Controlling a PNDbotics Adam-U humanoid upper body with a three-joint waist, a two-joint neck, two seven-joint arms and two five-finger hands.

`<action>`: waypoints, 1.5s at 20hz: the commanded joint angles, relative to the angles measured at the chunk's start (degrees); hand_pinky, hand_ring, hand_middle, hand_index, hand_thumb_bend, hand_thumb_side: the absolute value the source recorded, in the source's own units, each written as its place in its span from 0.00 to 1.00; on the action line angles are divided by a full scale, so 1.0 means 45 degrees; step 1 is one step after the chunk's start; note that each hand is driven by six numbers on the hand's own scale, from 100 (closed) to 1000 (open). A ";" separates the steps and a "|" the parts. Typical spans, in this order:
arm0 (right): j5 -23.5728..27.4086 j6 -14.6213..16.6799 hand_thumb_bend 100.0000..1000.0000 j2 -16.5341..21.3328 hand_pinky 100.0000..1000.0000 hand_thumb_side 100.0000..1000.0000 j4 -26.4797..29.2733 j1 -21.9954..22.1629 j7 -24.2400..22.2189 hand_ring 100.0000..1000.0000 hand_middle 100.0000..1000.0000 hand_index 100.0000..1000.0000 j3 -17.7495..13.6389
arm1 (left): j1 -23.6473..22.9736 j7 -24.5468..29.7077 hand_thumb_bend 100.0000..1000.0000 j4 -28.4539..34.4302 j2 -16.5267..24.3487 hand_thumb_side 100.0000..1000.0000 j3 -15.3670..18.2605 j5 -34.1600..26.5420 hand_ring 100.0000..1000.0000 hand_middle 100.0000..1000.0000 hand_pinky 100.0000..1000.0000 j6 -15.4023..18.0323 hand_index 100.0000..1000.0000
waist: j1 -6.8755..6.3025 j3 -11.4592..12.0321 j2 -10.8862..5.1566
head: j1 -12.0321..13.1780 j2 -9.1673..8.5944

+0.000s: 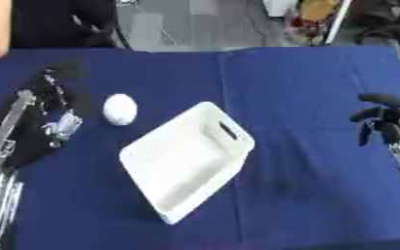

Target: Pick up objects on the table and place them in the box.

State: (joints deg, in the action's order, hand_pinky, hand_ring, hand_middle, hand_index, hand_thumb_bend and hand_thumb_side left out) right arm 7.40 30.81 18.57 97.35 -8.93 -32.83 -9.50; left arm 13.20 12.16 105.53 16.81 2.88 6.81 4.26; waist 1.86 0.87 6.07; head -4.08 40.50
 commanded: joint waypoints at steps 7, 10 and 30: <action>-0.0008 0.0851 0.00 0.0198 0.27 0.52 0.0188 -0.0088 -0.0856 0.63 0.81 0.88 -0.0110 | 0.0073 0.0048 0.43 0.0255 0.0161 0.49 0.0053 0.0012 0.54 0.88 0.52 0.0049 0.78 | -0.0013 0.0014 -0.0110 | 0.0000 -0.0107; -0.0012 0.0852 0.00 0.0196 0.27 0.52 0.0185 -0.0079 -0.0861 0.63 0.81 0.88 -0.0112 | 0.0074 0.0056 0.44 0.0260 0.0176 0.48 0.0053 0.0027 0.54 0.88 0.52 0.0057 0.78 | -0.0012 0.0014 -0.0115 | -0.0001 -0.0110; -0.0125 0.0794 0.00 0.0405 0.27 0.52 0.0148 0.0072 -0.0885 0.63 0.81 0.88 -0.0094 | -0.0459 0.1749 0.77 0.1373 0.5075 0.41 -0.0431 0.2958 0.60 0.88 0.65 0.3044 0.94 | -0.0388 -0.0044 -0.0401 | -0.0066 0.0084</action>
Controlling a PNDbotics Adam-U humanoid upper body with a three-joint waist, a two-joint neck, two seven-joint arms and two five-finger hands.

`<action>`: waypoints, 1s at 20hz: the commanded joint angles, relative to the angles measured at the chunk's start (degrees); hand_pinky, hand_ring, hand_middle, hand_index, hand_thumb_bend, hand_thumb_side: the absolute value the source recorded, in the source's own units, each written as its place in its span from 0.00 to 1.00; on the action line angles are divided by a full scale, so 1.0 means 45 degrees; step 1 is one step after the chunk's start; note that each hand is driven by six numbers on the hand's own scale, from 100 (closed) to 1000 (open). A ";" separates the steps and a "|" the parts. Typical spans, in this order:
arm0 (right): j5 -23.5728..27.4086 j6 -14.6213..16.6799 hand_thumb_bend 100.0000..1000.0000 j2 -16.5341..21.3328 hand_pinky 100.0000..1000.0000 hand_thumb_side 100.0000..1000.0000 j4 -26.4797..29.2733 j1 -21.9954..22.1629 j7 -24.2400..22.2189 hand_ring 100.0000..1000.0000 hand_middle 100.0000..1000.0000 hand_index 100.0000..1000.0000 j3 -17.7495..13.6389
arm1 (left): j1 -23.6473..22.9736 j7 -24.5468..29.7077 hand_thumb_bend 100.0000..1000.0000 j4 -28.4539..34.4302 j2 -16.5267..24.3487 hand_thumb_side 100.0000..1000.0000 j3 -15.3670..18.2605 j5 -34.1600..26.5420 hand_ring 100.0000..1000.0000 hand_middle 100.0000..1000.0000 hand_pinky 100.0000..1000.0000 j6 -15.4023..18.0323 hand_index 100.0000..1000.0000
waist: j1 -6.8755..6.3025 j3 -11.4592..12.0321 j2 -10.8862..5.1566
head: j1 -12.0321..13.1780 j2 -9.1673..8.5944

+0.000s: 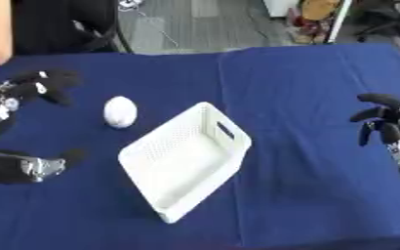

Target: Pick up objects on the table and place them in the box.

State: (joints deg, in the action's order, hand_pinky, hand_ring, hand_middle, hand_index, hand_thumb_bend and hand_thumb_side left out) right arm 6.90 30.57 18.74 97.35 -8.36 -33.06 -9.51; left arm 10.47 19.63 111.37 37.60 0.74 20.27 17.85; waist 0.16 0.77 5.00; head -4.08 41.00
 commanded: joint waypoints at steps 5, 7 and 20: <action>-0.0013 0.0843 0.00 0.0361 0.27 0.52 0.0149 -0.0065 -0.0849 0.63 0.81 0.88 -0.0070 | 0.0532 0.0062 0.76 -0.0176 0.0562 0.41 0.0034 -0.0278 0.61 0.88 0.65 -0.0085 0.93 | -0.0019 -0.0025 -0.0203 | -0.0061 -0.0004; -0.0011 0.0840 0.00 0.0359 0.27 0.52 0.0143 -0.0060 -0.0861 0.63 0.81 0.88 -0.0058 | 0.0838 0.0053 0.76 -0.0430 0.0661 0.41 0.0009 -0.0398 0.62 0.88 0.65 -0.0120 0.93 | -0.0025 -0.0035 -0.0224 | -0.0042 0.0002; 0.0084 0.0890 0.00 0.0367 0.27 0.52 0.0013 -0.0119 -0.1015 0.63 0.81 0.88 0.0075 | 0.4928 0.0402 0.81 -0.4962 0.1222 0.49 -0.1760 -0.0235 0.69 0.84 0.72 0.1706 0.94 | 0.0042 -0.0129 -0.0294 | 0.0192 0.0007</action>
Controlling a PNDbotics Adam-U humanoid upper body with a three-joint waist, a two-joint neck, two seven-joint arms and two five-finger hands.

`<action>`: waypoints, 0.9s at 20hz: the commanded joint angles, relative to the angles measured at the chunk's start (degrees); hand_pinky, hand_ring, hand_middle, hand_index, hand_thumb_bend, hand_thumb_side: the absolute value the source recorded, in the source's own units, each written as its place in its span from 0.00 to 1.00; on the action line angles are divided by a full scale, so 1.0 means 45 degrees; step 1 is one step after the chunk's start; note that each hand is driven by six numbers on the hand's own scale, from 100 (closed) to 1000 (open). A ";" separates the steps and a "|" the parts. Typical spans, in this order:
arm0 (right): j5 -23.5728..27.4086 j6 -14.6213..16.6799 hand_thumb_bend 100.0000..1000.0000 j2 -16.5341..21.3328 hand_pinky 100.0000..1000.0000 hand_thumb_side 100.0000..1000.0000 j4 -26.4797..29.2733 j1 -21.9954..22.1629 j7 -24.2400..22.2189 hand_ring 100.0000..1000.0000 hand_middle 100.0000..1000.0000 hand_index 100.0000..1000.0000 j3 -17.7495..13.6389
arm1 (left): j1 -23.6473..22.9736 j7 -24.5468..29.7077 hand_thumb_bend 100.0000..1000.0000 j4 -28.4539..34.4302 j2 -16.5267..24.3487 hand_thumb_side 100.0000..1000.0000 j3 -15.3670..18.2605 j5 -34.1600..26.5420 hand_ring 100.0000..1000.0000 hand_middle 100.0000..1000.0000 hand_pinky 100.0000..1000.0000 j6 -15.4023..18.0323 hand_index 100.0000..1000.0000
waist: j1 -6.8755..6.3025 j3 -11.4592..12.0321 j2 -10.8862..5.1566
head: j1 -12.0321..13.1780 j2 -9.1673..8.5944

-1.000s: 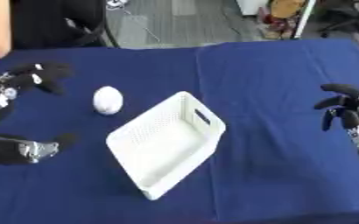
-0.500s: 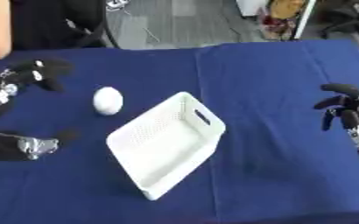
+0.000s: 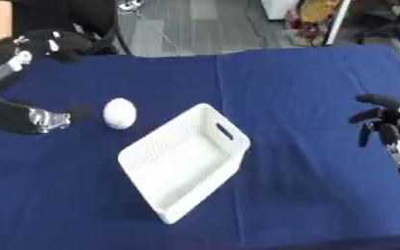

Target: Pick up objects on the table and place them in the box.

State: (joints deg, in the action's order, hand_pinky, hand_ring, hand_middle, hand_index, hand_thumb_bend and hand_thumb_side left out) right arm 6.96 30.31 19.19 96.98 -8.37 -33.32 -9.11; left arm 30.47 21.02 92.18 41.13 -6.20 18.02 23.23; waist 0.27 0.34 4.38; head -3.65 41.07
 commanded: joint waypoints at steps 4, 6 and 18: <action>0.0096 0.0973 0.00 0.0285 0.27 0.52 0.0066 -0.0130 -0.0982 0.63 0.81 0.88 -0.0008 | 0.1018 0.0177 0.81 -0.1586 0.0261 0.51 -0.0506 0.0788 0.68 0.84 0.72 0.1181 0.95 | 0.0029 -0.0045 -0.0120 | 0.0126 0.0041; 0.0105 0.0977 0.00 0.0286 0.27 0.52 0.0057 -0.0133 -0.0996 0.63 0.81 0.88 -0.0001 | 0.1178 0.0203 0.80 -0.1867 0.0193 0.51 -0.0577 0.0960 0.68 0.84 0.72 0.1356 0.95 | 0.0027 -0.0046 -0.0108 | 0.0143 0.0065; 0.0150 0.0987 0.00 0.0266 0.27 0.52 0.0014 -0.0098 -0.1050 0.63 0.81 0.88 0.0027 | 0.2580 0.0583 0.75 -0.4866 -0.0602 0.59 -0.0791 0.1954 0.68 0.84 0.72 0.1488 0.95 | 0.0069 -0.0005 -0.0173 | 0.0214 0.0115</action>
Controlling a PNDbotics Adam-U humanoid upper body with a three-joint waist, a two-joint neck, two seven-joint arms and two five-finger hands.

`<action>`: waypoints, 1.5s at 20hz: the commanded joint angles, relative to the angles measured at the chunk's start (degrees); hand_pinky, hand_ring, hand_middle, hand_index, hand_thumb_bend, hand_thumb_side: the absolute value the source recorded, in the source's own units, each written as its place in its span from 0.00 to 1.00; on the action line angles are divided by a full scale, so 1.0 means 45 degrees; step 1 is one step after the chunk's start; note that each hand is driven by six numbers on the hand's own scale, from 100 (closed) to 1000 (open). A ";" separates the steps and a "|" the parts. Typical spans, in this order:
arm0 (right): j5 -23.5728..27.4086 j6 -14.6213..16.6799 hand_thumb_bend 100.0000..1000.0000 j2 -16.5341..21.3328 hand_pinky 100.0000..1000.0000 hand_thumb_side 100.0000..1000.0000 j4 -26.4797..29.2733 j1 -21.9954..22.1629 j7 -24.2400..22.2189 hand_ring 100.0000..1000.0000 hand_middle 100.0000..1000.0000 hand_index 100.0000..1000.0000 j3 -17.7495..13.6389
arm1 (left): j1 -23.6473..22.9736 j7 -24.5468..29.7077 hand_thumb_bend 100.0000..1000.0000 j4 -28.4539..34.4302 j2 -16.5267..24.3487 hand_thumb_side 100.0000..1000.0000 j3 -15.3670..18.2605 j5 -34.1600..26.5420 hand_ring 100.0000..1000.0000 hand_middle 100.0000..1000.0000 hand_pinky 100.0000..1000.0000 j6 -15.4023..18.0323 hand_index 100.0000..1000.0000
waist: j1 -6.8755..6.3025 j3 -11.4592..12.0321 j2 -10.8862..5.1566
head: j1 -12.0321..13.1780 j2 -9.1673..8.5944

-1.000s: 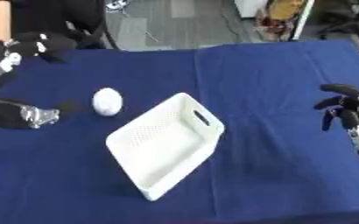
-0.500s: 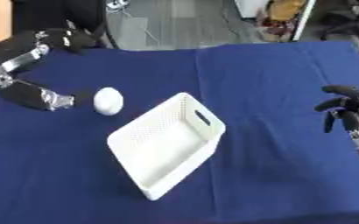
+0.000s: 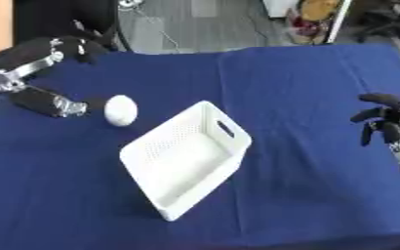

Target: Pick up objects on the table and place them in the box.

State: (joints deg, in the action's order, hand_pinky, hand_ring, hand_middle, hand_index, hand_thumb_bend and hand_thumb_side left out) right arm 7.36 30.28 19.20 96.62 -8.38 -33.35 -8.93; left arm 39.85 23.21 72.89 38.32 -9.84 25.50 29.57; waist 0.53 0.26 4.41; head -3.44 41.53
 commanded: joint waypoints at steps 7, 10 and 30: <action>0.0147 0.1009 0.00 0.0207 0.27 0.52 0.0095 -0.0204 -0.1113 0.63 0.81 0.88 0.0055 | 0.1579 -0.0050 0.77 -0.2627 -0.0721 0.62 -0.0116 0.1851 0.71 0.84 0.74 0.0838 0.96 | 0.0112 -0.0088 -0.0073 | 0.0341 -0.0076; 0.0191 0.1025 0.00 0.0196 0.27 0.52 0.0092 -0.0269 -0.1152 0.63 0.81 0.88 0.0079 | 0.1867 -0.0198 0.76 -0.3432 -0.0987 0.64 -0.0055 0.2461 0.71 0.84 0.74 0.1098 0.96 | 0.0159 -0.0186 0.0018 | 0.0433 -0.0140; 0.0329 0.1134 0.00 0.0172 0.27 0.51 0.0028 -0.0485 -0.1285 0.63 0.81 0.88 0.0157 | 0.2356 -0.2722 0.82 -0.5025 -0.1600 0.61 0.0119 0.5669 0.74 0.84 0.76 0.1658 0.97 | 0.0340 -0.0443 0.0220 | 0.0587 -0.0395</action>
State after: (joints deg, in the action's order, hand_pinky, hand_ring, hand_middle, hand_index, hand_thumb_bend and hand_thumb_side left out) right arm 8.46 29.91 19.18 96.30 -9.52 -33.72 -8.08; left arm 48.70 12.10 49.88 30.39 -9.81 50.05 36.99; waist 2.15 -1.66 6.00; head -1.10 40.50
